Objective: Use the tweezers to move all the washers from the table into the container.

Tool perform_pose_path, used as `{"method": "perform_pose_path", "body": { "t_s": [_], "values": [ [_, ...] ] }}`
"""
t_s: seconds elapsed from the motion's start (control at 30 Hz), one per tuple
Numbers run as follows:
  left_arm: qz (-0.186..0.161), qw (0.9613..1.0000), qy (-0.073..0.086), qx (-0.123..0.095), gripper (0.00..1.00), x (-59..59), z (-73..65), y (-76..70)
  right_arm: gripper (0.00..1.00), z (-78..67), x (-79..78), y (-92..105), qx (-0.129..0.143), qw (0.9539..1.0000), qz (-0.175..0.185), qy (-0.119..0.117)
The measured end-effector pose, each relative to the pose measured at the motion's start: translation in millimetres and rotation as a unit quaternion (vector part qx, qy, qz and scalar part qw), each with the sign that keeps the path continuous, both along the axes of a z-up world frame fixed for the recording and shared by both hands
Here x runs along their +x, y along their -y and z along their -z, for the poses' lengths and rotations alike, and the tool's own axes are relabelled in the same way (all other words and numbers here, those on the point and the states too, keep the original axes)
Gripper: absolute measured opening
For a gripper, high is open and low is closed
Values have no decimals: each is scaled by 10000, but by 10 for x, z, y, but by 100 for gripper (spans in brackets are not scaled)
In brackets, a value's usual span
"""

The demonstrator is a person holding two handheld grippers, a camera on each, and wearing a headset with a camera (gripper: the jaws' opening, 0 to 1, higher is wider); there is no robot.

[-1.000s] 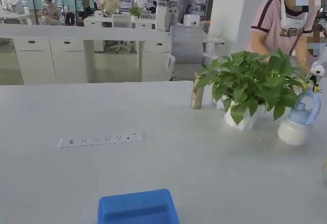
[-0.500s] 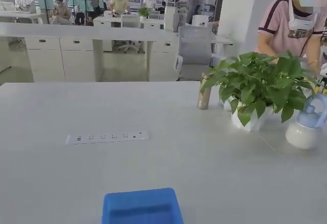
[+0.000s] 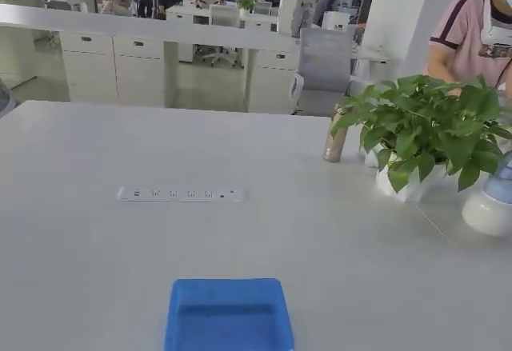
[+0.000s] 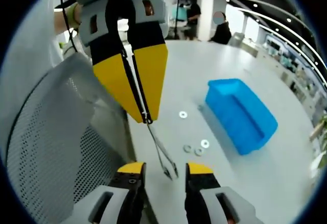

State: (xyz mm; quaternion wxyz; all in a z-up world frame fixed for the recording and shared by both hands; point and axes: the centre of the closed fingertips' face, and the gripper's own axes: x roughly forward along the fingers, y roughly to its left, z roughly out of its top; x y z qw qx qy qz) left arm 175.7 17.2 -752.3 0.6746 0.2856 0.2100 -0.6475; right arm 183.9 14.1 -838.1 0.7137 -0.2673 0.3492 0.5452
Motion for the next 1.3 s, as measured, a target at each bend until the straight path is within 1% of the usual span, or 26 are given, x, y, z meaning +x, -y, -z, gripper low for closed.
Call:
{"method": "perform_pose_path", "body": {
  "t_s": [0.07, 0.13, 0.17, 0.2, 0.23, 0.3, 0.37, 0.5, 0.63, 0.7, 0.77, 0.87, 1.07, 1.13, 1.3],
  "values": [
    [17, 10000, 17, -86, 0, -16, -5, 26, 23, 31, 13, 16, -70, 9999, -104, 51],
    [9, 9998, 61, -175, 0, -22, -5, 33, 18, 37, 24, 13, -52, 9999, -142, 59],
    [3, 9998, 45, -209, 0, -24, -6, 33, 14, 37, 28, 6, -25, 9999, -156, 57],
    [-1, 9997, -29, -255, 0, -37, -5, 30, 11, 43, 26, -17, 25, 9998, -214, 46],
    [-26, 9996, -59, -266, 0, -35, -1, 23, 8, 61, 27, -22, 17, 9996, -263, 31],
    [-116, 9997, -6, -234, 0, 10, 5, -24, 8, 67, 57, -50, 32, 9995, -297, 30],
    [-188, 9997, 17, -124, 0, 62, 16, -92, 8, 59, 75, -73, 44, 9995, -305, 35],
    [-272, 9995, 27, -129, 0, 122, -42, -158, 8, 14, 171, -173, 237, 9995, -212, 88],
    [-349, 9992, 150, -93, 0, 197, -112, -208, 8, -43, 262, -303, 388, 9989, -199, 186],
    [-380, 9991, 168, -68, 0, 236, -120, -229, 8, -49, 302, -361, 461, 9985, -193, 209],
    [-426, 9990, 155, -49, 0, 275, -112, -248, 8, -38, 343, -403, 537, 9982, -167, 202],
    [-470, 9988, 159, 24, 0, 316, -86, -277, 8, -26, 369, -430, 553, 9982, -162, 188],
    [-522, 9985, 127, 79, 0, 378, -52, -300, 8, 11, 401, -433, 634, 9979, -55, 98],
    [-505, 9986, 105, 81, 0, 382, -51, -298, 8, 4, 403, -440, 677, 9977, -18, 91],
    [-499, 9986, 126, 99, 0, 422, -68, -286, 8, 4, 426, -425, 684, 9976, 35, 138]
  ]
}}
